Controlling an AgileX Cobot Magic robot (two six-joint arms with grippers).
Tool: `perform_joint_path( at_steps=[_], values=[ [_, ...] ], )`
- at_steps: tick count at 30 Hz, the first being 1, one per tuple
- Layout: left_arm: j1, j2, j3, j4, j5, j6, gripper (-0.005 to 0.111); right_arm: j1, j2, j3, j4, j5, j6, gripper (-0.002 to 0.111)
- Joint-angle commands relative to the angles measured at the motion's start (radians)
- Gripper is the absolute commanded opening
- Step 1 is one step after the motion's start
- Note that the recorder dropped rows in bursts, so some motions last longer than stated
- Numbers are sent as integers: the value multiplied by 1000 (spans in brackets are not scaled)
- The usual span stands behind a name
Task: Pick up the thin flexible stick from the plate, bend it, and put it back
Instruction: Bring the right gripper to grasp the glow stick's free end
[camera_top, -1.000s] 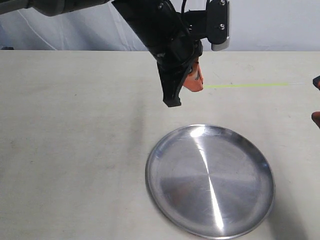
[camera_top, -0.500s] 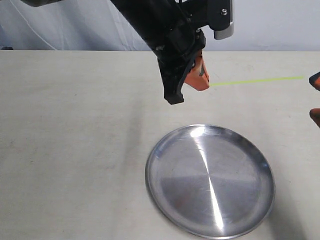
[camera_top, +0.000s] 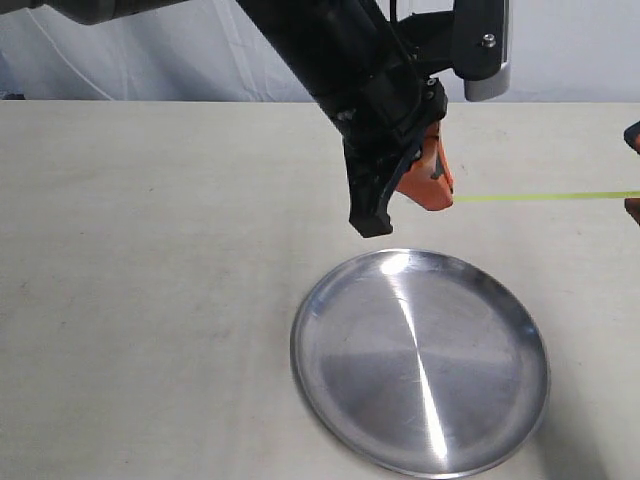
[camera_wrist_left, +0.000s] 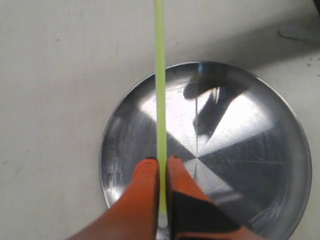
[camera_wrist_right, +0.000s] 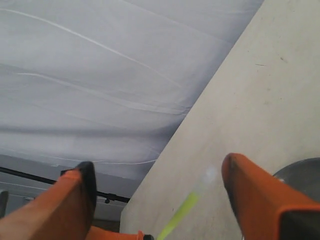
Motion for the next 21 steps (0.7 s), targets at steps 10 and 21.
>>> perform_joint_path(
  at_steps=[10,21],
  values=[
    [-29,-12,3,-8,27,2,0,-4,5,-8,1,-51,-21,-1],
    [-29,-12,3,-19,75,-16,0,-4,5,-8,1,-59,-42,-1]
  ],
)
